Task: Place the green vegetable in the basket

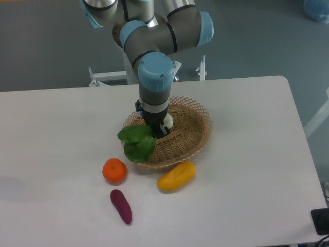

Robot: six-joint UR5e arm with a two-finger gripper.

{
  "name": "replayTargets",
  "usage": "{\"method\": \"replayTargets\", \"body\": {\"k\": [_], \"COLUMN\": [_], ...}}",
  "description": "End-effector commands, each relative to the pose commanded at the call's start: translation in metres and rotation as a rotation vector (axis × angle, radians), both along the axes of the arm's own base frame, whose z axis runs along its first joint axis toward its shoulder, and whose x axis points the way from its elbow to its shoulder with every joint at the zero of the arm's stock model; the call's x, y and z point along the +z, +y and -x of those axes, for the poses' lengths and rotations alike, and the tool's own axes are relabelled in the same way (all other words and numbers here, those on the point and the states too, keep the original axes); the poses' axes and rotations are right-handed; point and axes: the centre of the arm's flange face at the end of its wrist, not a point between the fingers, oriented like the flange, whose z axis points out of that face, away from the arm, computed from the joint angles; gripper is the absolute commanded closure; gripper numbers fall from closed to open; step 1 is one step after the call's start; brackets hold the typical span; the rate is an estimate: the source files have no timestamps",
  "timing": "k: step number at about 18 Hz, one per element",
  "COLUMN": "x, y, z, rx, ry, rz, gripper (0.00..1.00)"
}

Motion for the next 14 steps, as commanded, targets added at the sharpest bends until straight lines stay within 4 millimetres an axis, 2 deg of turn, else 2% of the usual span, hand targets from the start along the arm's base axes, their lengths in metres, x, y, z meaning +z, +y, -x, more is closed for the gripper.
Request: {"method": "replayTargets", "body": {"k": [5, 7, 9, 14], "x": [0.003, 0.008, 0.017, 0.043], "y": [0.002, 0.002, 0.003, 0.007], "z": [0.003, 0.011, 0.024, 0.074], "rx": [0.012, 0.015, 0.034, 0.083], "ry": [0.004, 0.015, 0.028, 0.071], "rz": [-0.004, -0.010, -0.025, -0.068], "gripper": [0.00, 0.00, 0.00, 0.00]}}
